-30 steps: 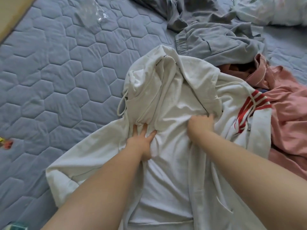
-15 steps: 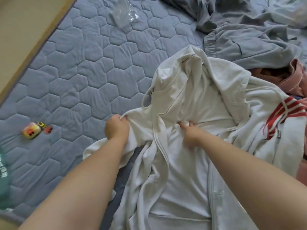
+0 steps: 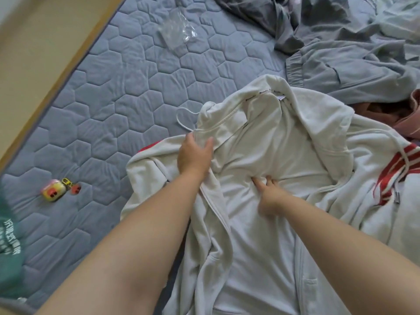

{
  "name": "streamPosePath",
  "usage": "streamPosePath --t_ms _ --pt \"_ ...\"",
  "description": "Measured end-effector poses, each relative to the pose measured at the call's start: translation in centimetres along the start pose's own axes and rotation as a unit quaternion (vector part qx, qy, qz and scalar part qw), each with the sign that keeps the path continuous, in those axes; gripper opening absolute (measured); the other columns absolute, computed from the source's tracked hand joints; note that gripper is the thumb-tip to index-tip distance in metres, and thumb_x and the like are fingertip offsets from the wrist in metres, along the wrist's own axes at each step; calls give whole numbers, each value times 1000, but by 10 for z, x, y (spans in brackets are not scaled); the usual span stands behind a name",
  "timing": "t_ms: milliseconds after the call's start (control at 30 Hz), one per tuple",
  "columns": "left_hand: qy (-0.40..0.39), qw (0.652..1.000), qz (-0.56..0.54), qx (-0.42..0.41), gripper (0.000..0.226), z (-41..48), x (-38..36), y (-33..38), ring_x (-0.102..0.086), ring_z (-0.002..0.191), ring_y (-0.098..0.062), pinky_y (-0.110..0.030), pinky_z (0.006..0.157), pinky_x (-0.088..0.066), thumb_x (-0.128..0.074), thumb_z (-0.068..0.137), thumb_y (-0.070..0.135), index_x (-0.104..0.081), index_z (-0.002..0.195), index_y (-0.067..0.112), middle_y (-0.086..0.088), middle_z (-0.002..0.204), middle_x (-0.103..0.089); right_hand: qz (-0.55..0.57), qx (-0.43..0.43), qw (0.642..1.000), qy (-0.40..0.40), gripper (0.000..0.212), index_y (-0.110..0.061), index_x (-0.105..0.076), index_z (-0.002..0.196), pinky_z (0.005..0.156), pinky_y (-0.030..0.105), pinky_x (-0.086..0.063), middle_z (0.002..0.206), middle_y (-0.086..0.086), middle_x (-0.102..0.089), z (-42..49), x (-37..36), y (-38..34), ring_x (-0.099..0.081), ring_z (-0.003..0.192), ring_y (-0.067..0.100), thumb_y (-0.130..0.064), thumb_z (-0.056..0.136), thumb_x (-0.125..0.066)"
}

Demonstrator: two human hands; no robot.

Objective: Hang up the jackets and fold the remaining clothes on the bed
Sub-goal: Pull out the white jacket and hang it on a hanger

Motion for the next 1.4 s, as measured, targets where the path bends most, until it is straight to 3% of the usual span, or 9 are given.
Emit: streamPosePath --t_ms 100,167,233,367,500,600,767,967,1400 --pt "-28 998 -4 61 37 5 -20 -3 -58 102 -28 -29 79 -40 -64 84 36 -57 111 11 -5 109 -64 9 1 1000 -4 95 -31 10 152 119 40 -13 158 16 15 2 -2 3 8 147 30 -14 81 -52" --pt "-52 997 -12 59 19 14 -23 -7 -56 88 -28 -28 71 -35 -59 90 29 -58 84 11 -6 87 -61 19 -1 1000 -1 95 -32 12 151 120 40 -10 157 15 18 2 -6 5 11 147 30 -13 81 -50" --pt "-47 995 -37 79 30 21 -12 -16 -49 80 -25 -28 69 -31 -50 97 27 -50 71 11 -7 80 -54 17 -3 1000 2 95 -32 13 151 120 41 -9 157 14 20 3 -7 5 12 147 30 -13 81 -49" --pt "31 993 -63 95 28 12 18 -20 -47 81 -24 -27 70 -30 -41 101 28 -53 87 7 -7 86 -54 73 15 997 9 88 -32 1 153 119 36 -12 159 15 10 0 4 2 3 147 29 -11 83 -48" --pt "120 992 22 32 22 -13 42 0 -50 94 -26 -30 75 -32 -39 99 18 -55 113 10 -9 107 -59 186 38 979 70 73 -20 -27 150 112 26 -26 155 8 -25 -28 30 3 -28 141 24 -5 84 -55" --pt "56 981 152 -106 53 -34 18 29 -37 128 -32 -41 102 -33 -44 96 21 -29 147 15 -15 142 -38 234 46 959 156 62 -17 -35 146 107 27 -27 151 6 -32 -61 43 3 -34 137 23 -11 87 -57" --pt "-72 936 282 -200 71 -95 -34 59 0 147 -29 -47 117 -6 -50 87 22 -16 150 20 -12 159 -2 272 9 931 243 58 -18 -41 139 99 35 -40 141 2 -44 -123 48 43 -44 125 23 -4 83 -46" --pt "-253 901 242 -256 60 -198 -99 97 -10 146 -26 -41 118 -16 -50 92 20 -28 147 17 -8 160 -7 256 -72 921 286 52 -11 -47 134 99 32 -38 135 11 -48 -205 32 131 -45 124 27 -2 82 -47" --pt "-417 795 271 -348 54 -374 -169 139 -28 141 -24 -33 110 -32 -51 91 17 -37 143 17 -5 158 -15 386 -199 856 279 48 -9 -45 135 102 31 -36 139 8 -45 -330 -91 261 -41 129 24 -5 87 -47"
Point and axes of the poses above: each hand's wrist, its own z-axis towards the middle knuckle, its own x-axis out of the back of the hand, y = z × x, the point moved 9 cm from there along z, towards the middle knuckle
